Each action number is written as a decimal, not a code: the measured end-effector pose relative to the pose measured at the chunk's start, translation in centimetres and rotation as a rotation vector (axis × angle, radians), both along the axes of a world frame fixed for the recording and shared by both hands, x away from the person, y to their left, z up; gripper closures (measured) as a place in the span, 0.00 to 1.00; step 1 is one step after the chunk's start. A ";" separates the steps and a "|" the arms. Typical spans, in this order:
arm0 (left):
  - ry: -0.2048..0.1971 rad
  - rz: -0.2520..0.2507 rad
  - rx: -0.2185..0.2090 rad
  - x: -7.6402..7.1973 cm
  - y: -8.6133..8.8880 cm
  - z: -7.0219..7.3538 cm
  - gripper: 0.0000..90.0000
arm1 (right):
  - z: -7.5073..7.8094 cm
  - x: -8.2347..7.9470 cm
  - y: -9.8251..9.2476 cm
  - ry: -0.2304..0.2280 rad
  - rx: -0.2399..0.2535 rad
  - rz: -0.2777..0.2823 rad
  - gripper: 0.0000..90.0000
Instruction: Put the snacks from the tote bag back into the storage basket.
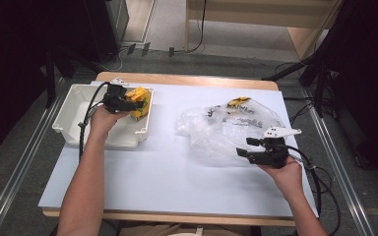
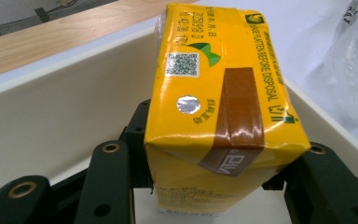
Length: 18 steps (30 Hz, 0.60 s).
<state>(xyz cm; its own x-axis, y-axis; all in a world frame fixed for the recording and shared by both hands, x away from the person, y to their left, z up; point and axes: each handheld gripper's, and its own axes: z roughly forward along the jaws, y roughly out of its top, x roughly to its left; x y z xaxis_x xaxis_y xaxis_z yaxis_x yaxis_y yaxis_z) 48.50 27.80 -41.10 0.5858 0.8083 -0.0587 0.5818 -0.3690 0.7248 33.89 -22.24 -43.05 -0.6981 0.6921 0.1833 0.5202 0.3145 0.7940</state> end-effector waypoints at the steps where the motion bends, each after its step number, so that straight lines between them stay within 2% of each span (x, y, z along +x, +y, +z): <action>1: -0.002 -0.008 0.006 -0.1 0.0 0.0 0.57 | 0.0 0.0 0.0 0.001 0.000 -0.001 0.43; 2: 0.000 -0.017 0.016 -0.2 0.1 0.0 0.57 | 0.0 0.0 0.0 0.003 -0.001 -0.001 0.43; 6: 0.011 -0.005 -0.014 -0.1 0.4 -0.2 0.56 | 0.0 -0.1 0.0 -0.003 -0.002 0.001 0.43; 10: 0.012 -0.018 0.009 -0.2 0.1 -0.1 0.55 | 0.0 0.0 -0.1 -0.001 -0.002 -0.001 0.43; 13: 0.038 -0.005 -0.024 -0.2 0.4 0.0 0.51 | 0.0 -0.1 0.0 0.000 -0.002 0.001 0.43; 18: 0.054 0.012 -0.035 -0.5 0.7 0.4 0.45 | 0.1 -0.2 0.0 -0.002 0.001 0.000 0.43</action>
